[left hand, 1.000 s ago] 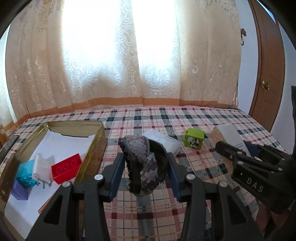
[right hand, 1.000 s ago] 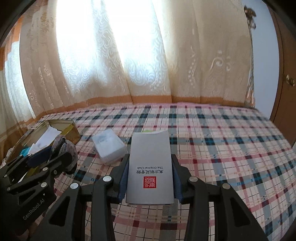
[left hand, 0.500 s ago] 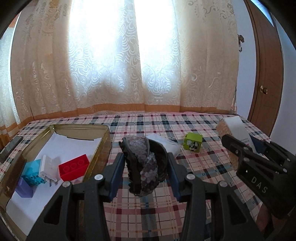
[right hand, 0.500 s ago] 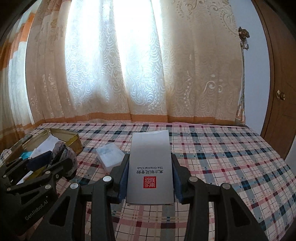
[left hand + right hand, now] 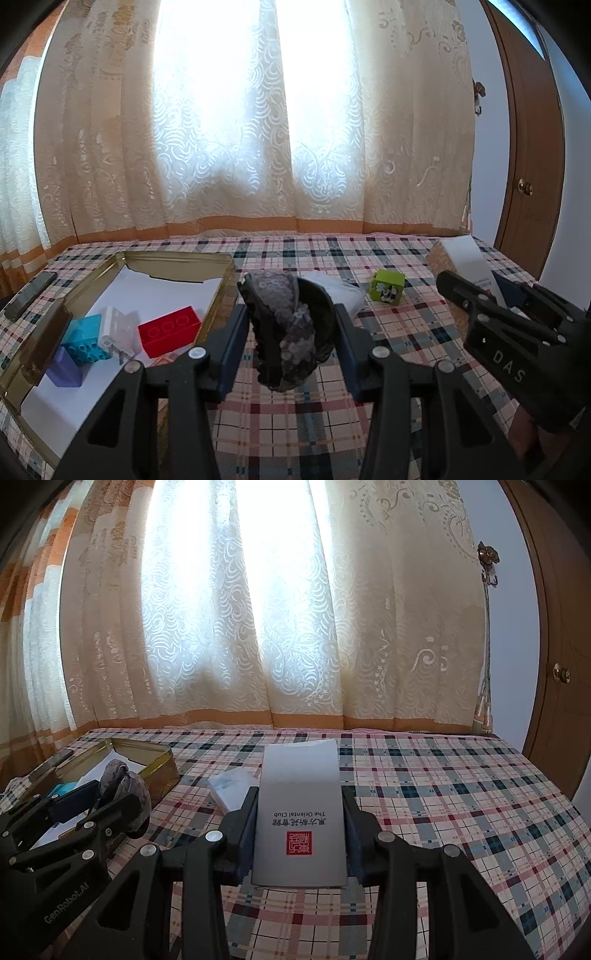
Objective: Organize rigid objects
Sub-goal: 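Lift the cup and white box and carry both over the gold tray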
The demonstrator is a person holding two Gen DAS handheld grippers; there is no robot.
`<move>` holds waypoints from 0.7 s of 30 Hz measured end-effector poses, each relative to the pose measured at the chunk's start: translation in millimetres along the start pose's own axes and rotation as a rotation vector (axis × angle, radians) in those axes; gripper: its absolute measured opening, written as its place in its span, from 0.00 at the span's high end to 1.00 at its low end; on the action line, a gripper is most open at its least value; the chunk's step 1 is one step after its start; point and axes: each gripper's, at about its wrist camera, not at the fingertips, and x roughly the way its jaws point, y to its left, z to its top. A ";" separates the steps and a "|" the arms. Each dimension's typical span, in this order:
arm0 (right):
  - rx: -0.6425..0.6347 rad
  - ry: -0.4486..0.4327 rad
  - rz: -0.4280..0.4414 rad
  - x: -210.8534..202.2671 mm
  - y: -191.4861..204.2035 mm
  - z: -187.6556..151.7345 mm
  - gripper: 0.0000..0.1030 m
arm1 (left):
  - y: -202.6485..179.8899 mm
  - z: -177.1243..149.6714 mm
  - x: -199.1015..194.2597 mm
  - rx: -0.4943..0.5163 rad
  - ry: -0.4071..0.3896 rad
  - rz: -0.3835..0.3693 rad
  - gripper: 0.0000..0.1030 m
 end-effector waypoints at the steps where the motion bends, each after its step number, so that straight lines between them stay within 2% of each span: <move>1: 0.000 -0.002 0.001 -0.6 0.7 -0.2 0.57 | 0.8 -0.4 -1.2 0.000 -0.003 0.001 0.56; 21: -0.009 -0.033 0.037 -14.8 16.9 -3.8 0.57 | 15.2 -6.1 -20.4 -0.019 -0.047 0.021 0.56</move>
